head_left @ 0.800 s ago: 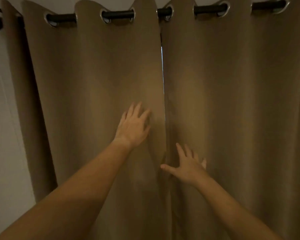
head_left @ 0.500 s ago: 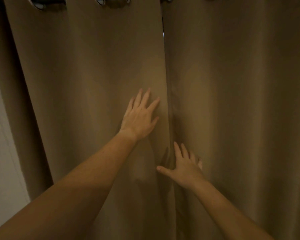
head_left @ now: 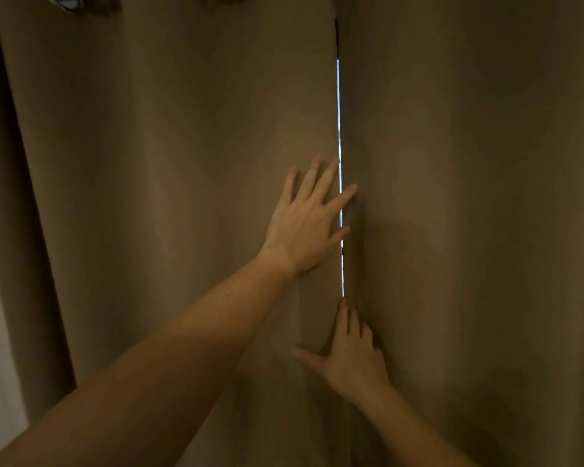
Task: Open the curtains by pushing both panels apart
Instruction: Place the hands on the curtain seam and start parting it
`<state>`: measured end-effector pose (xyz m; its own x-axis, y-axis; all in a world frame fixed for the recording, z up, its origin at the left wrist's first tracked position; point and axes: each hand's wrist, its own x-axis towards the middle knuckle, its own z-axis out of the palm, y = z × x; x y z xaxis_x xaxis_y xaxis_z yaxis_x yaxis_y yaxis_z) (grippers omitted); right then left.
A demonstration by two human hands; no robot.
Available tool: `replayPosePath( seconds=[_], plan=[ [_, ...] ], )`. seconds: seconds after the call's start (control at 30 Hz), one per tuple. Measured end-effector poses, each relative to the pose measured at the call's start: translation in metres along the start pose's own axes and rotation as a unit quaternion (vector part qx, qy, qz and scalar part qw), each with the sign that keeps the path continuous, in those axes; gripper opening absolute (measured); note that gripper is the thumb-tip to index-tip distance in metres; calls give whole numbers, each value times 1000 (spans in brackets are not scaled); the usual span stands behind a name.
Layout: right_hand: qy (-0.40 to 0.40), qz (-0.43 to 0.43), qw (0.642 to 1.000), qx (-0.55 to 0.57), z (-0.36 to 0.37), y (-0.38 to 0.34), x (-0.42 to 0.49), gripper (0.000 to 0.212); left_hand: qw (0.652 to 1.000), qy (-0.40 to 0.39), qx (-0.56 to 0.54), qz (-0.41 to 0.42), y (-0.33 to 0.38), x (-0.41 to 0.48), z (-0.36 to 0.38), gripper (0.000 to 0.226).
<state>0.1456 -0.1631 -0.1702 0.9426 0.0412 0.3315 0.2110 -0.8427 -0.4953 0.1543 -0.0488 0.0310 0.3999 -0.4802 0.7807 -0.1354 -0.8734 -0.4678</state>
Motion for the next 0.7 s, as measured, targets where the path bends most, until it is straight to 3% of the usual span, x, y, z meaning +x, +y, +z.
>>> replayPosePath(
  seconds=[0.27,0.7],
  plan=[
    [-2,-24,999,-22,20,-3,27,144,997,20,73,-2,4,16,42,75],
    [-19,-60,998,2,68,-55,53,144,993,12,108,-35,-72,-17,73,84]
  ],
)
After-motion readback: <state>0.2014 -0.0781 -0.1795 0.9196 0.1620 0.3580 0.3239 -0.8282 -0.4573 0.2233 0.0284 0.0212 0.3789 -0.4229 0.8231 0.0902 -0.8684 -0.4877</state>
